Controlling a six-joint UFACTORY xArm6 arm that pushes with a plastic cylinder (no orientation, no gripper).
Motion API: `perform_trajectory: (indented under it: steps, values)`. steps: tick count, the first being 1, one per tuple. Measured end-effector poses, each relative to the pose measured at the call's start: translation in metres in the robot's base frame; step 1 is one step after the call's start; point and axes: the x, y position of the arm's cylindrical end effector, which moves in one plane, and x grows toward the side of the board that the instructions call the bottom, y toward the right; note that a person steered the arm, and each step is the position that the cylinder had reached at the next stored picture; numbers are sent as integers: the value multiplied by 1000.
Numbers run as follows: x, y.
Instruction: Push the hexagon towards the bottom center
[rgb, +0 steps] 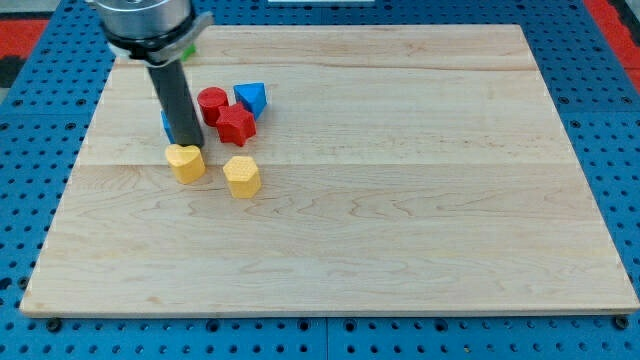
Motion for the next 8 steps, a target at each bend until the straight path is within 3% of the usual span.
perform_trajectory:
  steps: [2,4,5,8]
  values:
    - [2,-39]
    - [41,112]
    - [49,154]
    - [107,117]
